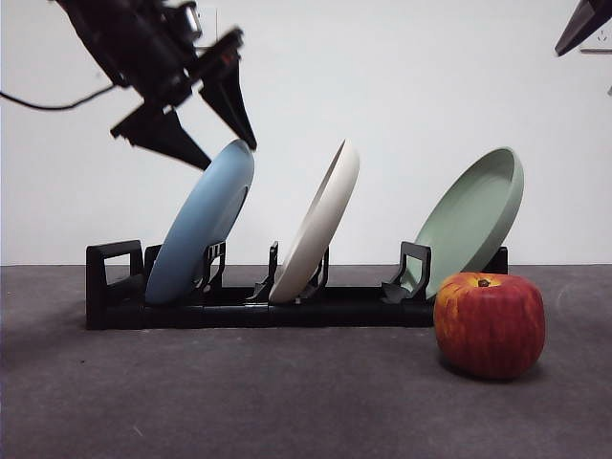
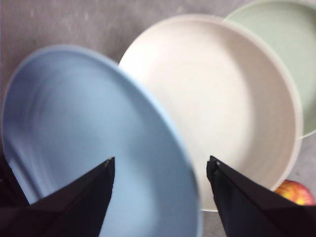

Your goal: Take the blue plate from the plate rack,put the plate on the table,take the apple from the table,put the apple in the plate

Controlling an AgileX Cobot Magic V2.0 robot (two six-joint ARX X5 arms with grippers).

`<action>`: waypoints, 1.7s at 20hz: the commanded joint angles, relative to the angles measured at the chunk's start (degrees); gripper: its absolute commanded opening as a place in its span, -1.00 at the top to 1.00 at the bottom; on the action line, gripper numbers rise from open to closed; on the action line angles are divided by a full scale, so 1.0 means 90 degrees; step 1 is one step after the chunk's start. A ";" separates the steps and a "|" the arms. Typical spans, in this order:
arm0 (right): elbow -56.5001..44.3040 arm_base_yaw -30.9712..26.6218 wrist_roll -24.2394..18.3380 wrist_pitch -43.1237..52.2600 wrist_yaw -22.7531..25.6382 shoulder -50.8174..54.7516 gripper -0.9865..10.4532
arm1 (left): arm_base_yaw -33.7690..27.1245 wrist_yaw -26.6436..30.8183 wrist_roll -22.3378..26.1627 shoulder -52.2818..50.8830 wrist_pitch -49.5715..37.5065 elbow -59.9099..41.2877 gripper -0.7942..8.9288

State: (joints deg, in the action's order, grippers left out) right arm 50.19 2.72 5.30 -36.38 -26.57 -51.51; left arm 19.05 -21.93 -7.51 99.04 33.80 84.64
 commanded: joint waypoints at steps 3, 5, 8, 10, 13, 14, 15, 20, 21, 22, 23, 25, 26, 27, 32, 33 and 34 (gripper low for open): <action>0.0022 0.0007 -0.0049 0.0032 -0.0007 0.0002 0.27 | 0.0121 0.0083 0.0075 0.0049 -0.0078 -0.0017 0.65; 0.0022 0.0007 -0.0049 0.0032 -0.0010 0.0002 0.28 | 0.0131 0.0085 0.0078 0.0049 -0.0078 -0.0017 0.85; 0.0022 0.0007 -0.0049 0.0032 -0.0007 0.0002 0.28 | 0.0168 0.0083 0.0073 0.0002 -0.0073 0.0036 0.85; 0.0022 0.0007 -0.0049 0.0034 -0.0007 0.0002 0.28 | 0.0175 0.0090 0.0075 -0.0087 0.0131 0.0279 0.85; 0.0022 0.0007 -0.0049 0.0034 -0.0007 0.0002 0.27 | 0.0272 0.0104 0.0083 -0.0228 0.0845 0.1076 0.85; 0.0019 0.0007 -0.0049 0.0034 -0.0007 0.0002 0.27 | 0.0311 0.0104 0.0143 -0.0267 0.1110 0.1355 0.85; 0.0022 0.0007 -0.0049 0.0034 -0.0007 0.0002 0.27 | 0.0393 0.0109 0.0265 -0.0355 0.1460 0.1685 0.85; 0.0022 0.0002 -0.0049 0.0034 -0.0007 0.0002 0.27 | 0.1001 0.0474 0.0843 -0.1336 0.2518 0.2205 0.85; 0.0019 0.0002 -0.0049 0.0032 -0.0010 0.0002 0.27 | 0.1212 0.0945 0.0918 -0.1664 0.2781 0.2205 0.85; 0.0019 0.0002 -0.0049 0.0029 -0.0010 0.0002 0.27 | 0.1438 0.1447 0.0996 -0.1972 0.2982 0.2205 0.85; 0.0022 0.0002 -0.0049 0.0029 -0.0010 0.0002 0.27 | 0.1698 0.1906 0.1010 -0.2249 0.3152 0.2205 0.85; 0.0022 0.0002 -0.0049 0.0029 -0.0012 0.0002 0.27 | 0.2288 0.2613 0.1003 -0.2708 0.3558 0.2203 0.85; 0.0022 0.0002 -0.0049 0.0029 -0.0012 0.0002 0.28 | 0.2603 0.2982 0.0950 -0.2875 0.3759 0.2183 0.85; 0.0022 0.0002 -0.0049 0.0029 -0.0010 0.0002 0.27 | 0.2929 0.3398 0.0811 -0.2970 0.3961 0.2176 0.85; 0.0019 0.0002 -0.0049 0.0029 -0.0010 0.0002 0.27 | 0.4779 0.5134 0.0036 -0.3028 0.4549 0.1940 0.85; 0.0022 0.0002 -0.0049 0.0032 -0.0010 0.0002 0.27 | 0.5151 0.5350 -0.0175 -0.3028 0.4524 0.1724 0.85; 0.0019 0.0002 -0.0049 0.0032 -0.0010 0.0002 0.28 | 0.5464 0.5649 -0.0413 -0.3026 0.4490 0.1440 0.85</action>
State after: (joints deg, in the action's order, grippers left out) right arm 50.19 2.72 5.30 -36.38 -26.57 -51.51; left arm 67.18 27.73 -8.10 71.75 74.52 98.72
